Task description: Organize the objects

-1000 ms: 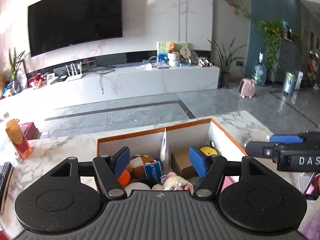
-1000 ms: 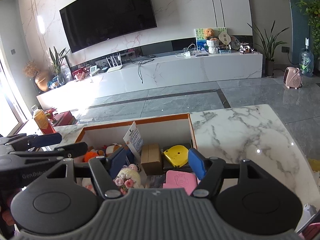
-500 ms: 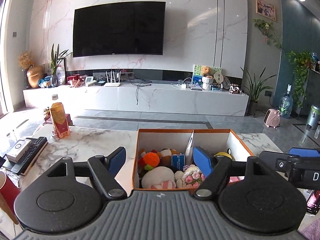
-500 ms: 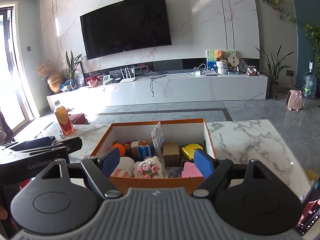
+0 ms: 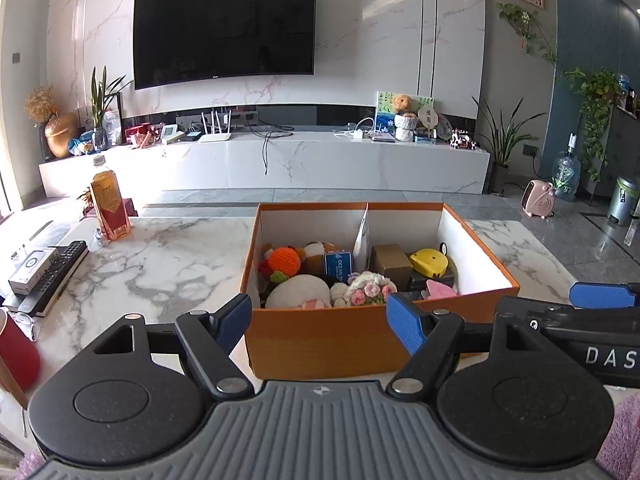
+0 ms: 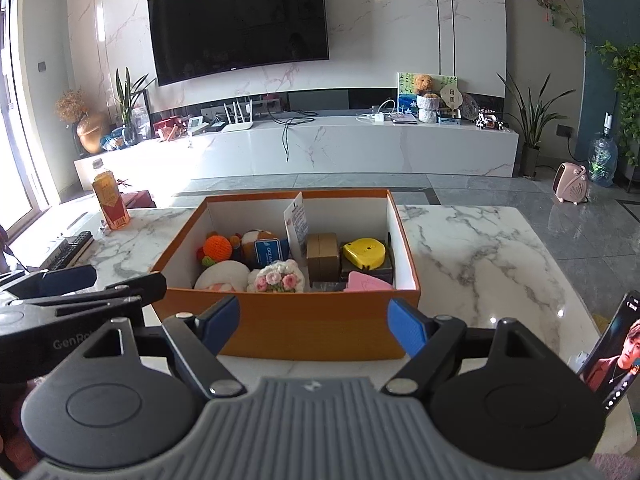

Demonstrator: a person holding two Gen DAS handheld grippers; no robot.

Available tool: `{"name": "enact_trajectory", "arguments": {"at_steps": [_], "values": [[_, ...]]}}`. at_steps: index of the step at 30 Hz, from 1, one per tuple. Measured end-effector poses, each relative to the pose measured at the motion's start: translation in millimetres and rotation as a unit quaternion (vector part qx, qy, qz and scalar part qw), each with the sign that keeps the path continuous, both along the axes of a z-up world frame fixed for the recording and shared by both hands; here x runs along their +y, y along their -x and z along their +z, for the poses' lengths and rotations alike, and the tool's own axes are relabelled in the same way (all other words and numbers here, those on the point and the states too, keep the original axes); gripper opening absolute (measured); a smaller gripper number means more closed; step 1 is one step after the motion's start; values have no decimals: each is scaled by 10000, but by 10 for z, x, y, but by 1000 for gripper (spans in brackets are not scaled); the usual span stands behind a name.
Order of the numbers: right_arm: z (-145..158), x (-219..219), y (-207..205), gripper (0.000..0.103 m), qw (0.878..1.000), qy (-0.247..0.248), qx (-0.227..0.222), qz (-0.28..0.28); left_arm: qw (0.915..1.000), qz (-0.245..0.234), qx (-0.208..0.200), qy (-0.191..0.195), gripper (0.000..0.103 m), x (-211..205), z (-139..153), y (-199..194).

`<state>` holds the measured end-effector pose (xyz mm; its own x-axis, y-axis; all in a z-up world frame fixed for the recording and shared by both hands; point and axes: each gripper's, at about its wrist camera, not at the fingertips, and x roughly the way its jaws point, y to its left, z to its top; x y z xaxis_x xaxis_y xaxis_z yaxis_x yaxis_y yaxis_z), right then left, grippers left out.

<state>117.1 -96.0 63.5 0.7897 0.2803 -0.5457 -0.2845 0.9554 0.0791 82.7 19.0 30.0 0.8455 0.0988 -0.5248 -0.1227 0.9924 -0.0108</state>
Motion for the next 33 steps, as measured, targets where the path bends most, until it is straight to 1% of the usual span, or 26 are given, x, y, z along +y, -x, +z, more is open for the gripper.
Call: {"name": "enact_trajectory", "arguments": {"at_steps": [4,15,33], "values": [[-49,-16,10,82,10000,-7,66,-28,9999,57,138,71,88,2,-39,20],[-78,83,53,83,9999,107,77,47,9998,135,112,81,88,34,21,59],[-52,58,76,83,9999,110,46,7,9999,75,65,52,88,24,68,75]]}}
